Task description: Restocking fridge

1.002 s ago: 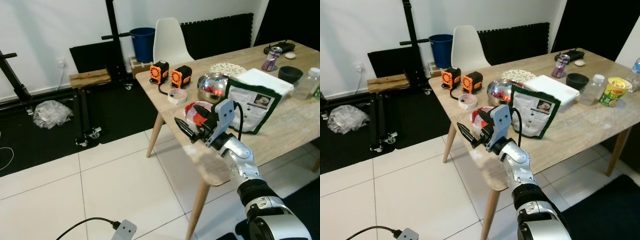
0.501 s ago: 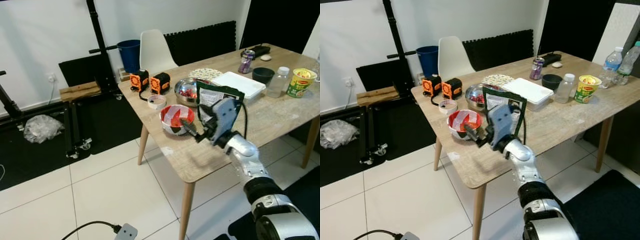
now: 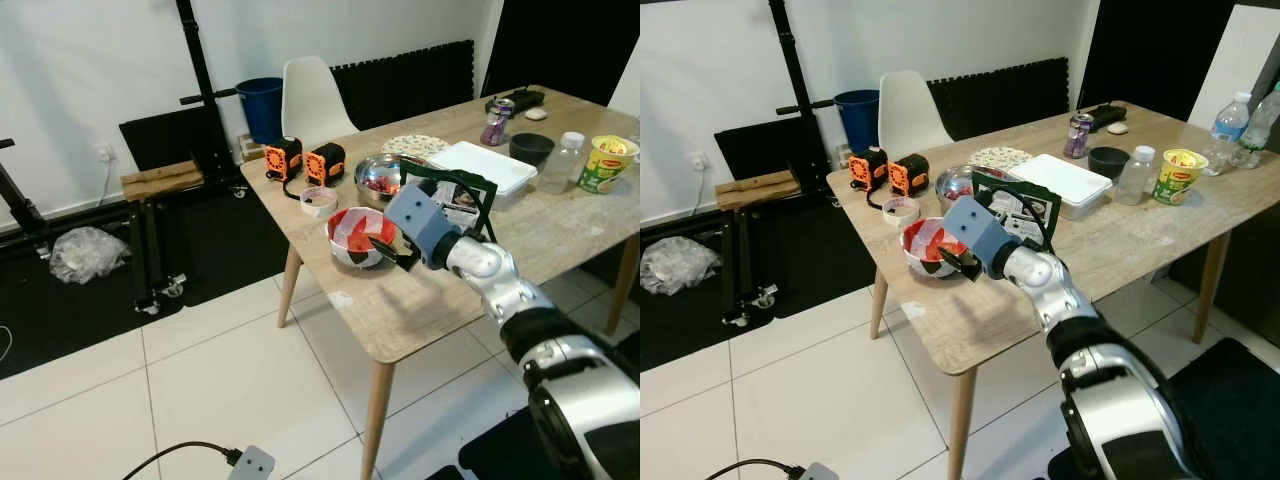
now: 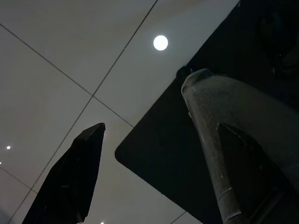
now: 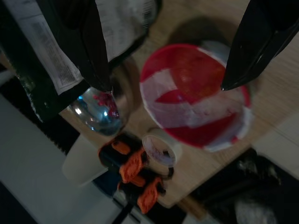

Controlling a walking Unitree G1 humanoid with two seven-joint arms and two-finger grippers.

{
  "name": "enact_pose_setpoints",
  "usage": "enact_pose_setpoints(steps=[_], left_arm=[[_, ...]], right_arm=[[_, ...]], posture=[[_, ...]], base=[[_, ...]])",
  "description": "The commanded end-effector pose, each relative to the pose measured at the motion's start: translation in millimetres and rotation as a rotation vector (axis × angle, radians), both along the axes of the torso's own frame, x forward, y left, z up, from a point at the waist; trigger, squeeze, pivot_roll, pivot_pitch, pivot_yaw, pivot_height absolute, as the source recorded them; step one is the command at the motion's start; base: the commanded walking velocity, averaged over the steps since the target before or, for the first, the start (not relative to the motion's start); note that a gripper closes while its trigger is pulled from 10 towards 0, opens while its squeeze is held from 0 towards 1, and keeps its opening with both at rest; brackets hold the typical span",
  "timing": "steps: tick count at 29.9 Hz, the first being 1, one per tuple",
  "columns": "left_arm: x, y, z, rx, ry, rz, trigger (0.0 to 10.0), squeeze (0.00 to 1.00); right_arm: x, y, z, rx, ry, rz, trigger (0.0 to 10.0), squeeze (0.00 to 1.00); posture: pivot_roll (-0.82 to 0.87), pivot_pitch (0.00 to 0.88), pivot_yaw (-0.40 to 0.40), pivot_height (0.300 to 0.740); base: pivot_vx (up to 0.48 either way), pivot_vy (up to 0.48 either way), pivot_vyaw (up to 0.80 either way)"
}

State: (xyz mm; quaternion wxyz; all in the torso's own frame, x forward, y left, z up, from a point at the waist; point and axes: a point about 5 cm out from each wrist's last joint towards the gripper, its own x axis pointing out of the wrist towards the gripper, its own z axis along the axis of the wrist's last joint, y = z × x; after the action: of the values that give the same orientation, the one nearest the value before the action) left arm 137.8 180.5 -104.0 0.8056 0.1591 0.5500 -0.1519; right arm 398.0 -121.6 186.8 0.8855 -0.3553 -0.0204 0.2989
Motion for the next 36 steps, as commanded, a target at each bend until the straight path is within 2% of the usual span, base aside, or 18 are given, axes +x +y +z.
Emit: enact_pose_setpoints(steps=[1,3,9,14,17,21,29,31,36], left_arm=[[-12.9,-3.7,-4.7,-0.009,0.053,-0.003,10.0,0.00],[-13.3,-4.2,-4.9,-0.012,0.054,0.000,10.0,0.00],[-14.4,-6.2,-5.4,-0.025,0.050,0.039,10.0,0.00],[-19.7,-5.0,-6.9,-0.026,0.058,0.060,10.0,0.00],[-24.2,-3.3,-8.0,-0.025,0.067,0.070,10.0,0.00],[-42.1,3.6,-11.7,-0.015,0.108,0.087,10.0,0.00],[-49.6,7.3,-12.9,-0.009,0.122,0.093,10.0,0.00],[-59.3,6.7,-14.9,-0.003,0.131,0.101,10.0,0.00],[-67.5,11.9,-15.6,0.008,0.132,0.120,10.0,0.00]], right_arm=[[0.2,4.9,-3.1,-0.029,0.039,0.025,10.0,0.00],[-2.6,13.0,-5.3,-0.046,0.066,0.103,10.0,0.00],[-7.7,24.9,-14.5,-0.102,0.136,0.203,10.0,0.00],[-8.4,29.8,-11.6,-0.039,0.156,0.230,10.0,0.00],[-7.9,31.3,-10.6,-0.025,0.160,0.231,10.0,0.00],[-7.1,30.9,-15.0,-0.068,0.173,0.209,10.0,0.00],[-5.7,28.6,-16.5,-0.067,0.179,0.176,10.0,0.00],[-4.7,25.9,-17.6,-0.060,0.189,0.148,10.0,0.00],[-3.0,21.5,-17.8,-0.067,0.196,0.117,10.0,0.00]], posture=[[-0.03,0.000,-0.025,0.740],[-0.02,0.000,-0.033,0.740],[0.02,0.000,-0.080,0.740],[0.06,0.000,-0.105,0.740],[0.06,0.000,-0.108,0.740],[0.07,0.000,-0.112,0.740],[0.08,0.000,-0.106,0.740],[0.10,0.017,-0.107,0.740],[0.12,0.041,-0.103,0.740]], base=[[0.000,0.000,0.00],[0.000,0.000,0.00],[0.000,0.000,0.00],[0.000,0.000,0.00],[0.000,0.000,0.00],[0.000,0.000,0.00],[0.000,0.000,0.00],[0.000,0.000,0.00],[0.000,0.000,0.00]])
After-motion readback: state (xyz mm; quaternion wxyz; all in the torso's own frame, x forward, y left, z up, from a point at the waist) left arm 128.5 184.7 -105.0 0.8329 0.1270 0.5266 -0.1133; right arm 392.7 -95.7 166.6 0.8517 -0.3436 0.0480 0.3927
